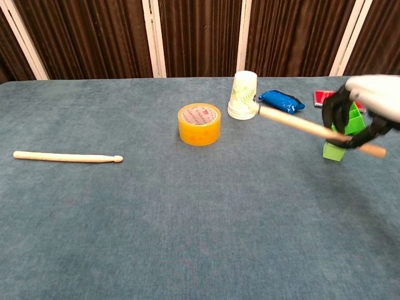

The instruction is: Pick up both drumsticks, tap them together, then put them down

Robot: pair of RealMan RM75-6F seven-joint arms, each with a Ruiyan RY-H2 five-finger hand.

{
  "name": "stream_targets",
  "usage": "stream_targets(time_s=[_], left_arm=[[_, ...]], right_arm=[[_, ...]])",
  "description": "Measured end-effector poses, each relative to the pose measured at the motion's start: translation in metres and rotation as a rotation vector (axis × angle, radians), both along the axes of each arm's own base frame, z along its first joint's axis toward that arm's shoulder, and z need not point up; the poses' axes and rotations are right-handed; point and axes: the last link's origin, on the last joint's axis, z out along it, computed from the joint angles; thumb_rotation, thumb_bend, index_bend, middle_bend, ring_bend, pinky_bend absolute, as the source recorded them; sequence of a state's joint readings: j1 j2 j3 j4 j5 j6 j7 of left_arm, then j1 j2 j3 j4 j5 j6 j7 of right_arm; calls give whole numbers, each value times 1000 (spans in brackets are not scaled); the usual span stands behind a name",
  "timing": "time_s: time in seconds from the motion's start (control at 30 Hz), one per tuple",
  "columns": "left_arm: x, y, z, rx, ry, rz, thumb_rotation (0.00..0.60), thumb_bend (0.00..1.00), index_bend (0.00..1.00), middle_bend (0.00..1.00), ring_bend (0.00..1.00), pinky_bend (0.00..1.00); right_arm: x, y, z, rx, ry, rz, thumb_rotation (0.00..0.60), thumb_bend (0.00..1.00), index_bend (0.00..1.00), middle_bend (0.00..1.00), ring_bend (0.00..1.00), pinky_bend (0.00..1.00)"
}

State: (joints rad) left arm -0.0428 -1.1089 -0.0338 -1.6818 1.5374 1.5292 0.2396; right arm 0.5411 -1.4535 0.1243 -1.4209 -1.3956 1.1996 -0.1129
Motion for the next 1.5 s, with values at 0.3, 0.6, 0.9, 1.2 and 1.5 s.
stream_targets(time_s=[0.3, 0.6, 0.9, 1.2, 1.5], left_arm=[[3, 36, 8, -48, 96, 14, 600, 346, 202, 161, 0, 72], [3, 78, -3, -130, 143, 70, 600, 346, 228, 176, 0, 73], [-1, 105, -17, -183, 185, 111, 600, 346, 242, 185, 0, 73], [-2, 132, -40, -256, 138, 143, 600, 348, 312, 246, 0, 73], [9, 161, -70, -298, 139, 131, 600, 364, 360, 275, 9, 73]], right_arm=[[18, 1, 59, -75, -178, 138, 600, 452, 711, 648, 494, 111], [32, 10, 90, -115, -327, 227, 600, 451, 739, 651, 494, 110], [31, 8, 110, -141, -369, 203, 600, 451, 750, 651, 494, 111], [33, 0, 121, -143, -423, 158, 600, 452, 751, 651, 494, 111], [40, -1, 125, -161, -415, 172, 600, 458, 751, 651, 494, 111]])
